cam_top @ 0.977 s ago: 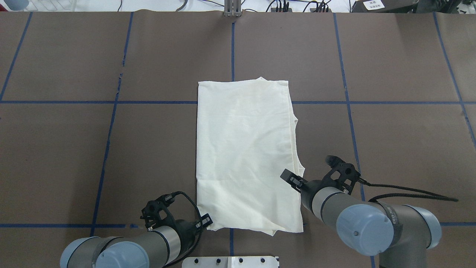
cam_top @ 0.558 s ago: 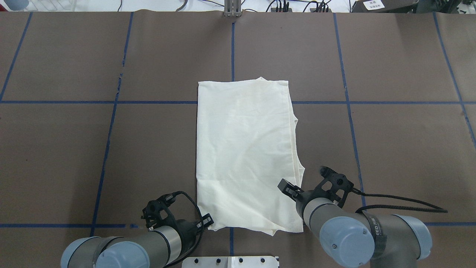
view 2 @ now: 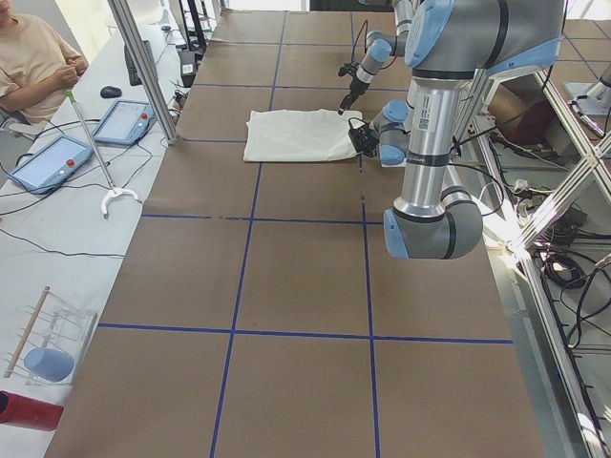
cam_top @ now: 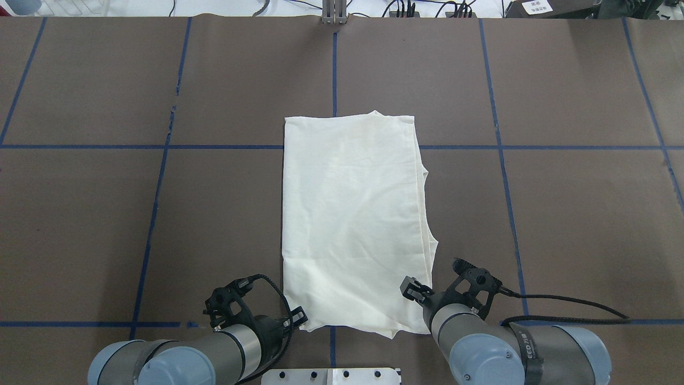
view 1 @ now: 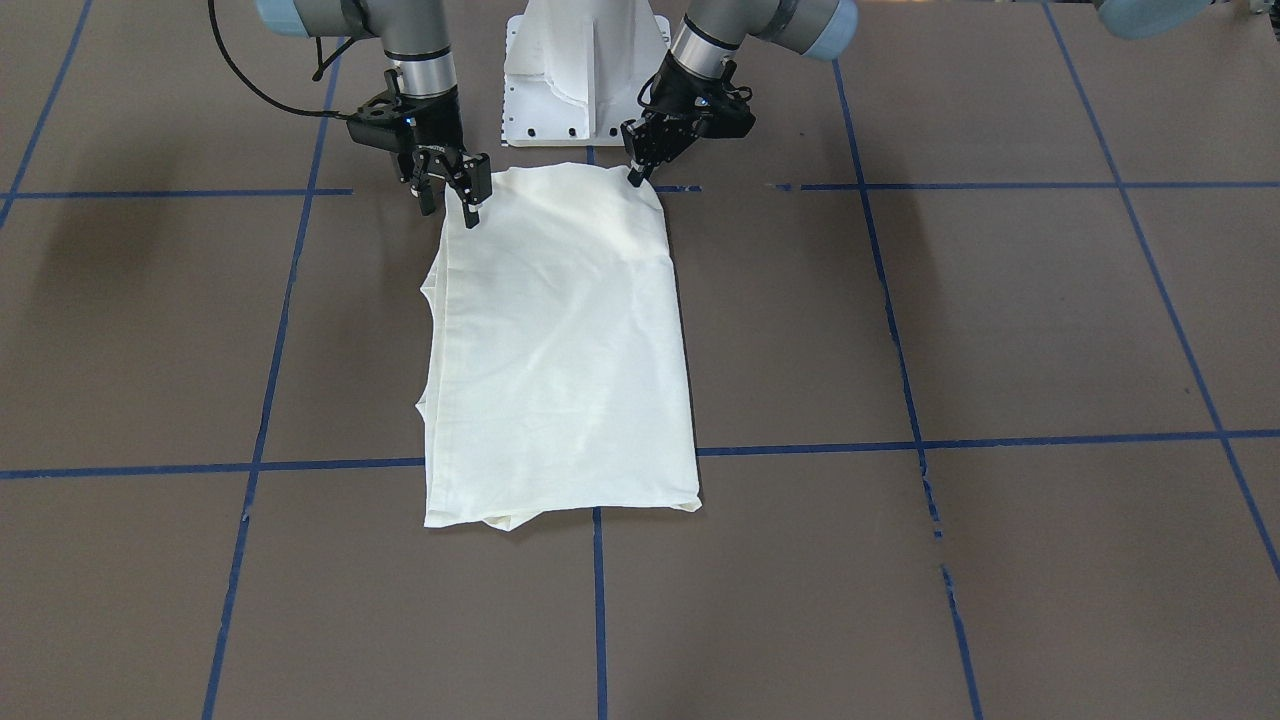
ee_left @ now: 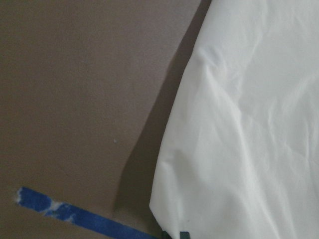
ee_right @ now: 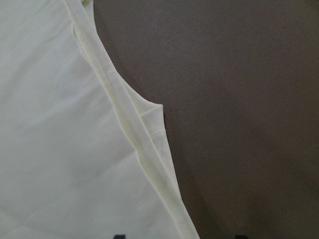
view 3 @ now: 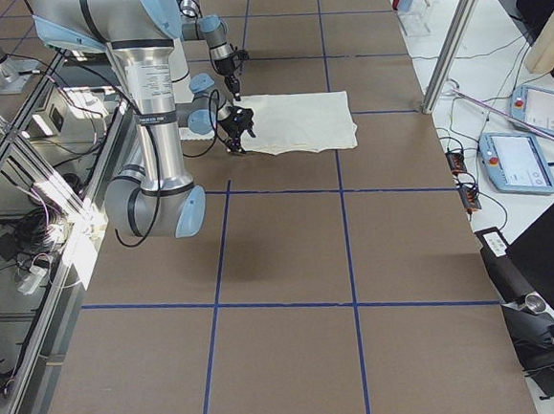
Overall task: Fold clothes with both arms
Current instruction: 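Lower both grippers onto the near corners of the shirt to grasp them, then lift the near edge with both grippers and fold it toward the far edge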
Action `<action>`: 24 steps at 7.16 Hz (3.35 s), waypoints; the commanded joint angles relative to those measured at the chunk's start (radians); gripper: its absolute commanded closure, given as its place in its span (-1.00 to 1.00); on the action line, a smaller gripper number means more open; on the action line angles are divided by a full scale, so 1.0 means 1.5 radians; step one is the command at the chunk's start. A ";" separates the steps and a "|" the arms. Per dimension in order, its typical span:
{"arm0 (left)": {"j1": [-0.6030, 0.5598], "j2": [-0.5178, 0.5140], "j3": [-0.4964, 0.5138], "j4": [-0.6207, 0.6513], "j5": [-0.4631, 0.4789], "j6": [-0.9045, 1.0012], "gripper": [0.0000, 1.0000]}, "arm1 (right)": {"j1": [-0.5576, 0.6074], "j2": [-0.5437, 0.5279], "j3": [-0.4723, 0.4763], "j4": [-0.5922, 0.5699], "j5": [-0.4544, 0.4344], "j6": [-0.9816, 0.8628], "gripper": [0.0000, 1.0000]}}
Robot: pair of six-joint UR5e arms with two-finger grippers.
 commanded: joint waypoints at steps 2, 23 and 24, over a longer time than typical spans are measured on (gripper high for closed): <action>0.000 0.000 0.000 0.000 0.000 0.000 1.00 | -0.008 0.001 -0.015 0.000 -0.008 0.009 -0.40; -0.017 -0.010 -0.328 0.354 -0.069 0.096 1.00 | -0.019 0.072 0.111 -0.139 -0.027 0.026 1.00; -0.045 -0.016 -0.299 0.353 -0.069 0.101 1.00 | 0.010 0.120 0.048 -0.140 -0.025 0.022 1.00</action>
